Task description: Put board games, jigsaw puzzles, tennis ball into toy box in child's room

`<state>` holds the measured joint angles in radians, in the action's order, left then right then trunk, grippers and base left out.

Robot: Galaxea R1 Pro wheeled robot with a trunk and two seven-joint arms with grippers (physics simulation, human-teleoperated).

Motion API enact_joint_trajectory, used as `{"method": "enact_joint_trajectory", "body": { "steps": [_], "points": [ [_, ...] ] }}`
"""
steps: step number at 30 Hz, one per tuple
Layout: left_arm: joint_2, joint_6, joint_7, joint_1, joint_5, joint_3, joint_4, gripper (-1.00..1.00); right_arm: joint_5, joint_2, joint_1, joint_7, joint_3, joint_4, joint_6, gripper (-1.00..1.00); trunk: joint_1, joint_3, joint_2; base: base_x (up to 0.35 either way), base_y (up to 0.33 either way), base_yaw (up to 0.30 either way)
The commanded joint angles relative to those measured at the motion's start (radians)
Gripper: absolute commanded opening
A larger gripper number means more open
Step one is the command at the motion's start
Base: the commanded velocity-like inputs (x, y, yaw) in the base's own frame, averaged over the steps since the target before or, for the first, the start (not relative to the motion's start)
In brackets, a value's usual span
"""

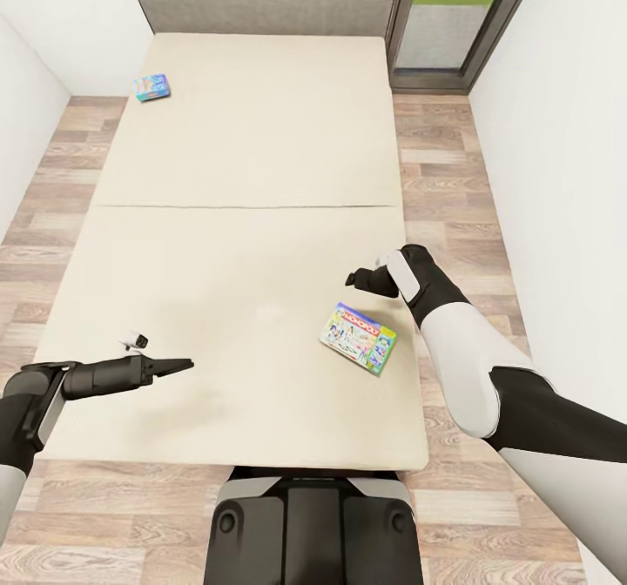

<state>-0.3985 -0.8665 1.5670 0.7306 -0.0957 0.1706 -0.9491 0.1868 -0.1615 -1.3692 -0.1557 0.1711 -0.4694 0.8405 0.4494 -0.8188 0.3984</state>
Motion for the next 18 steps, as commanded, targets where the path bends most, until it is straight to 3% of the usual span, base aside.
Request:
{"method": "enact_joint_trajectory", "body": {
  "steps": [1, 18],
  "points": [
    [0.0, -0.011, 0.004, 0.001, 0.0, 0.0, -0.001, 1.0, 0.01, -0.001, -0.001, -0.014, 0.004, -0.001, 0.002, 1.0, 0.001, -0.001, 0.002, 0.0, 0.0, 0.0],
    [-0.002, -0.011, 0.004, 0.001, 0.001, -0.001, -0.002, 1.0, 0.014, -0.002, -0.001, -0.04, 0.005, -0.002, 0.0, 1.0, 0.001, -0.002, 0.002, 0.0, 0.0, 0.0]
  ]
}}
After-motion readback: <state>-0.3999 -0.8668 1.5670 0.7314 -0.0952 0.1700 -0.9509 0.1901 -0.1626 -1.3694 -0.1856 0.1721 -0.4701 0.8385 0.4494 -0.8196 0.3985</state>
